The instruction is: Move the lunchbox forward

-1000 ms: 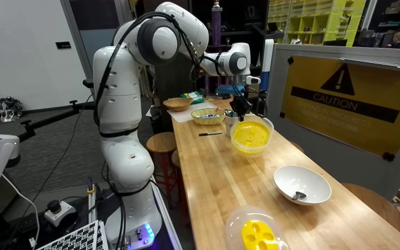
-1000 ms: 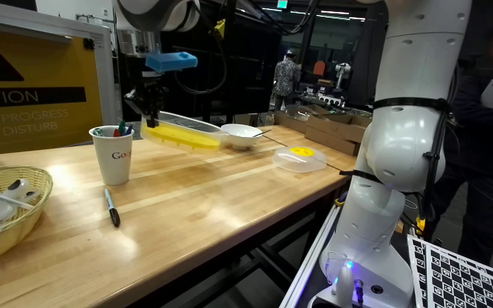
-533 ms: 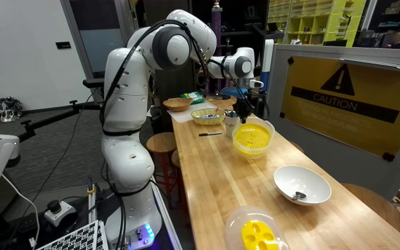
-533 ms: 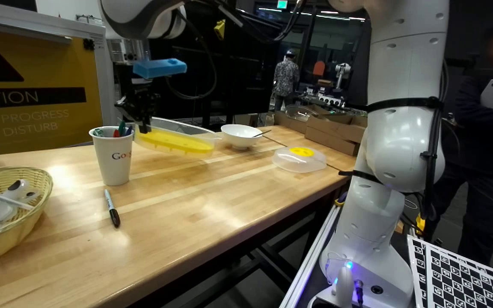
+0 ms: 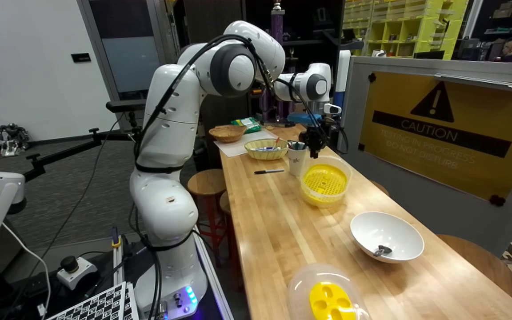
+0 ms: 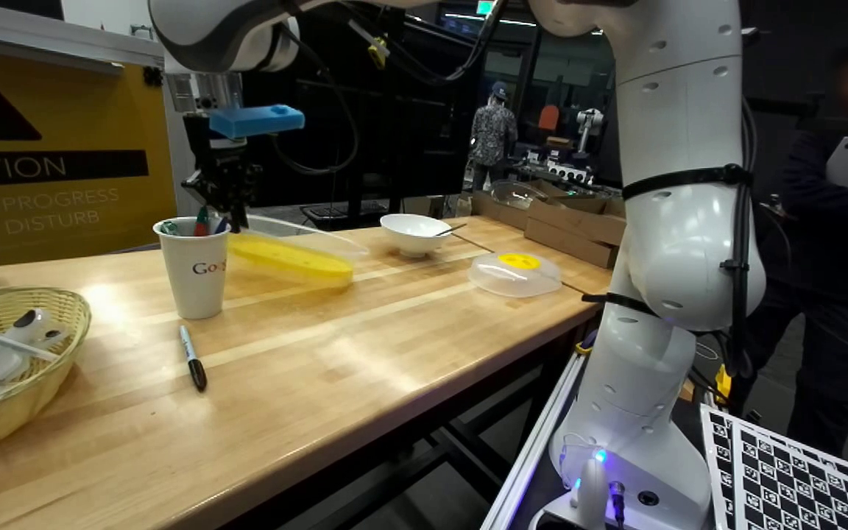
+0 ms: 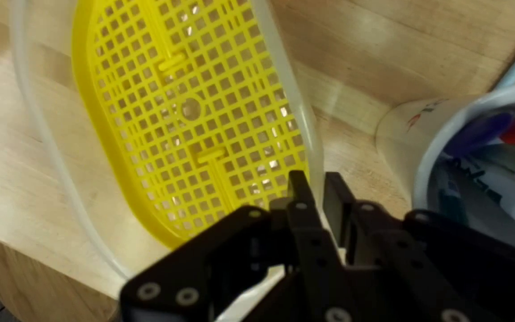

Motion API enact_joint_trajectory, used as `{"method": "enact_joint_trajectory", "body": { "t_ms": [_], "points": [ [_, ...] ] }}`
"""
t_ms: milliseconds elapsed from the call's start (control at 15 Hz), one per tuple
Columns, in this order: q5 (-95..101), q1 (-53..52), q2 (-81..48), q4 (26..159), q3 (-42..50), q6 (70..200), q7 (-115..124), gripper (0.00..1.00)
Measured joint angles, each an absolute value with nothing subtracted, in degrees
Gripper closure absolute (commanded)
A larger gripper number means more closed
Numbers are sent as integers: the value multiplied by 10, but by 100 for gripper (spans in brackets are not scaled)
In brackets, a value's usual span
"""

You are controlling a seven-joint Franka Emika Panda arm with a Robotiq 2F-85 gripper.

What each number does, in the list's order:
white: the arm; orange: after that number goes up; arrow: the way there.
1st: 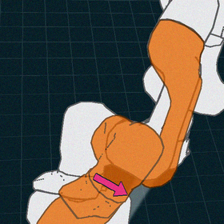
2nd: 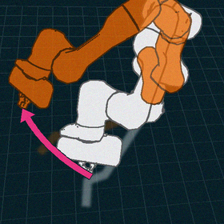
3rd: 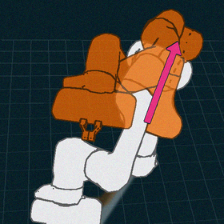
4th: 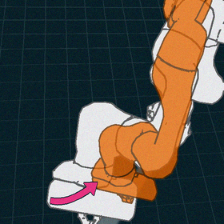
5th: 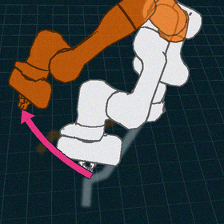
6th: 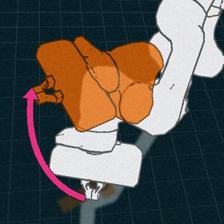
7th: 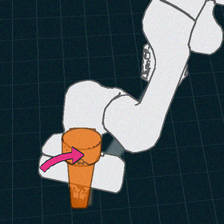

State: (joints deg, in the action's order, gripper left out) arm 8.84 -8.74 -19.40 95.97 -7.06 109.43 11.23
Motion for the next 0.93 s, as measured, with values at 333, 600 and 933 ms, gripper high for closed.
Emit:
{"method": "enact_joint_trajectory", "body": {
  "t_ms": [333,600,933],
  "points": [
    [89,-91,-203,935,-70,1080,116,22],
    [89,-92,-207,925,-69,1076,118,0],
    [88,-92,-209,918,-63,1076,129,0]
  ]
}}
